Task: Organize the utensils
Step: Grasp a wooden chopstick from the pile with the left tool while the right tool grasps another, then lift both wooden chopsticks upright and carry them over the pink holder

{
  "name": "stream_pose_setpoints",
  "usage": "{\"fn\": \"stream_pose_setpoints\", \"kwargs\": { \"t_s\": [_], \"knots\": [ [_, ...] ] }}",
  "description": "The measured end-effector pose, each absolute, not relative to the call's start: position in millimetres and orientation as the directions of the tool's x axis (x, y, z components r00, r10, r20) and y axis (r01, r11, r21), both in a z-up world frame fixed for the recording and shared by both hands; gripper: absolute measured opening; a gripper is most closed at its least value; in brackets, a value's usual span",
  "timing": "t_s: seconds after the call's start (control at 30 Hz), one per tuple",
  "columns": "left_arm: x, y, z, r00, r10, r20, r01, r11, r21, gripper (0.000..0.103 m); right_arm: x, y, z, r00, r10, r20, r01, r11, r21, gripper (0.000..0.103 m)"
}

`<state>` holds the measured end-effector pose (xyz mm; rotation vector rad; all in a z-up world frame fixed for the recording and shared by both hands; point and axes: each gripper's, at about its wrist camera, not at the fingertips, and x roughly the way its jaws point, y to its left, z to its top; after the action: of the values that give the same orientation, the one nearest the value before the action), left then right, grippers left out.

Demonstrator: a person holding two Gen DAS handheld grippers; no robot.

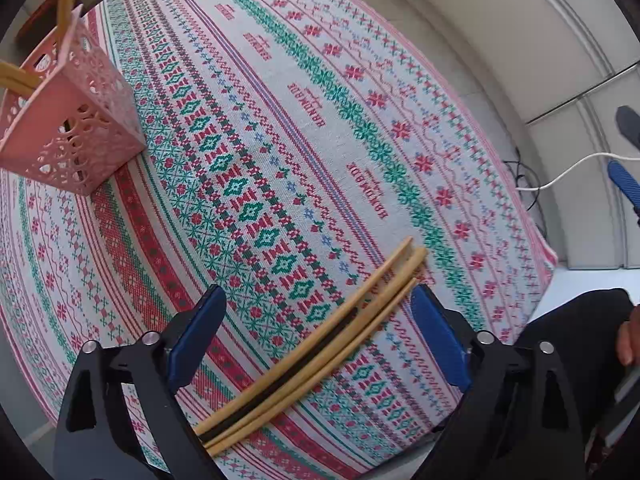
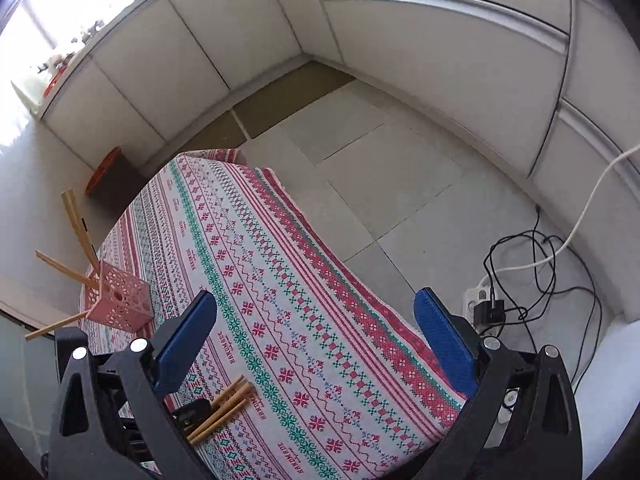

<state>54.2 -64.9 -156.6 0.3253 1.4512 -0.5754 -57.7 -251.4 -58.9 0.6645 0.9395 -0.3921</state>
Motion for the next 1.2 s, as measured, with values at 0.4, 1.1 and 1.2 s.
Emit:
{"fn": "stream_pose_setpoints", "kwargs": {
  "t_s": [0.4, 1.1, 1.2],
  "knots": [
    [48.8, -80.8, -185.9, 0.061, -0.097, -0.993, 0.59, 0.806, -0.043, 0.077, -52.9, -259.1, -84.0, 0.511, 0.112, -0.852, 0.611, 0.65, 0.452, 0.096],
    [33.7, -13.1, -91.6, 0.423, -0.246, -0.872, 0.494, 0.87, -0.006, 0.007, 2.3, -145.7, -150.9, 0.157, 0.237, -0.959, 0.475, 0.833, 0.284, 0.068],
    [33.5, 12.0, -86.8, 0.442, -0.25, -0.862, 0.472, 0.881, -0.014, 0.007, 6.2, -135.1, -164.6, 0.109, 0.268, -0.957, 0.506, 0.814, 0.285, 0.059]
  ]
}}
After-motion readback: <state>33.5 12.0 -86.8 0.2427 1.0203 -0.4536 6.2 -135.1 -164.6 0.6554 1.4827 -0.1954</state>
